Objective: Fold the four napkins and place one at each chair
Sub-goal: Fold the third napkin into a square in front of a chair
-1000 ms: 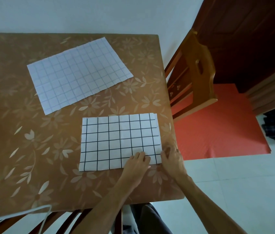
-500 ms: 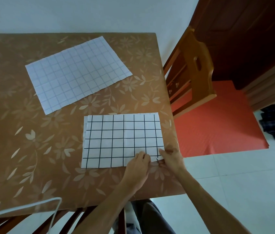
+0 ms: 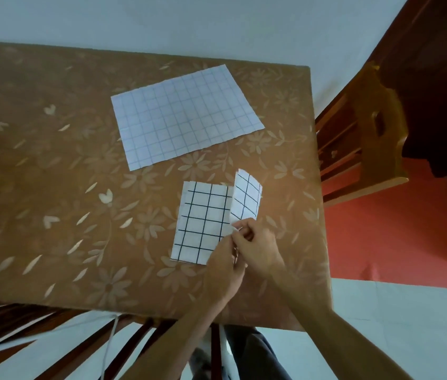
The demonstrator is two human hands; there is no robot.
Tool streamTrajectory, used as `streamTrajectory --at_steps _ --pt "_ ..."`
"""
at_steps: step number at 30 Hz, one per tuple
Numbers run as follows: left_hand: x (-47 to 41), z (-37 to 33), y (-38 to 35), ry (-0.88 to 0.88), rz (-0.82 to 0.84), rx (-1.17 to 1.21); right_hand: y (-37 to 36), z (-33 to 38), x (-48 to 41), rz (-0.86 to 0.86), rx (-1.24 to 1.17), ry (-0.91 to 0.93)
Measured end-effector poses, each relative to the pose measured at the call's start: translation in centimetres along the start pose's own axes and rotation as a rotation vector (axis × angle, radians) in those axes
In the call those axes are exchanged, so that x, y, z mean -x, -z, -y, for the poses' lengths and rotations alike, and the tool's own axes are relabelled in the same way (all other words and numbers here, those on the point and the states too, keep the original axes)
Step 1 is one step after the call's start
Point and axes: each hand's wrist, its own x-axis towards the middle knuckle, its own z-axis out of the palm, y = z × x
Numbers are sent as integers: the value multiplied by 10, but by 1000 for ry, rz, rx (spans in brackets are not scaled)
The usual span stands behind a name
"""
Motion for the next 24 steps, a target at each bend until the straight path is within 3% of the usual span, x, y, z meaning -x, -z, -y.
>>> streamTrajectory --at_steps 3,6,10,14,19,24 --pt "5 13 22 138 -150 147 -28 17 -4 139 34 59" --pt "9 29 40 352 -243 145 -49 28 -6 270 79 181" --pt "3 69 51 600 -371 197 -69 8 -20 209 413 390" --pt "4 88 56 748 -282 210 -72 -14 -34 291 709 436" --pt "1 83 61 667 -178 110 -69 -35 -37 295 893 432" --pt "-7 77 63 565 -174 19 -69 -48 -36 230 932 415"
